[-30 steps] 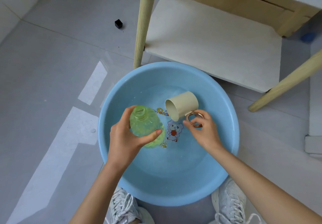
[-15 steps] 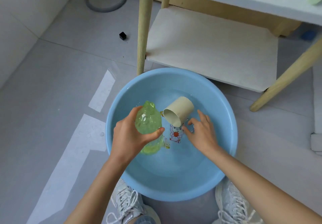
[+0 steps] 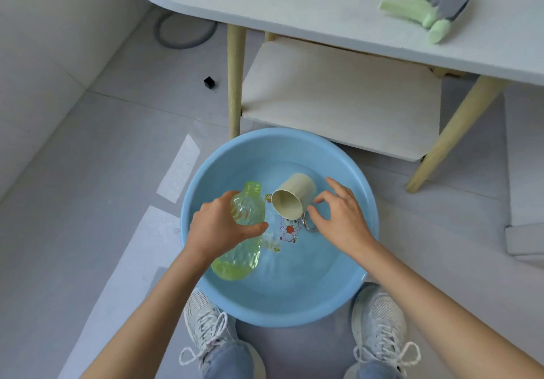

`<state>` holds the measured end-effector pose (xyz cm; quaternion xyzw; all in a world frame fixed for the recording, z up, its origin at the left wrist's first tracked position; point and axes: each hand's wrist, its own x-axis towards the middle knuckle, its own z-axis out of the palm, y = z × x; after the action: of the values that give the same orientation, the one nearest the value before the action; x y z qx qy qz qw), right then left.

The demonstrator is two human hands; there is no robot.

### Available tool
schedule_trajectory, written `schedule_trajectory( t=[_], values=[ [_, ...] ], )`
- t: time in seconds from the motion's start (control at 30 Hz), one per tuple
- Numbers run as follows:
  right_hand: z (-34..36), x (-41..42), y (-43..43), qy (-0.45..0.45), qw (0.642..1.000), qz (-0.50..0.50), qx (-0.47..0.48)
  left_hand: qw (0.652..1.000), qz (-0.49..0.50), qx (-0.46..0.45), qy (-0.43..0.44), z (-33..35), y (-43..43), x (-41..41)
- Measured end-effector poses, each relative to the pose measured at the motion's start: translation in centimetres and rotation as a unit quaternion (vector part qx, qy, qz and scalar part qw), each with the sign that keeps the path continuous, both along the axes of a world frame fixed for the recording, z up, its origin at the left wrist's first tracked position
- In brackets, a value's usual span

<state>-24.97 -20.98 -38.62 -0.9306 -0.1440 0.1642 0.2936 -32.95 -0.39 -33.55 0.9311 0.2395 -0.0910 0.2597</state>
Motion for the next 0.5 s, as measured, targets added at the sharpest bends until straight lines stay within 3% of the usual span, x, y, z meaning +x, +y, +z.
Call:
schedule_trajectory(
  t=[0.5],
  values=[
    [12.3, -0.1, -1.1, -0.099, 0.991, 0.028, 0.086, 0.981, 0.035, -0.085, -0.174, 7.4, -0.7, -2.4]
  ],
)
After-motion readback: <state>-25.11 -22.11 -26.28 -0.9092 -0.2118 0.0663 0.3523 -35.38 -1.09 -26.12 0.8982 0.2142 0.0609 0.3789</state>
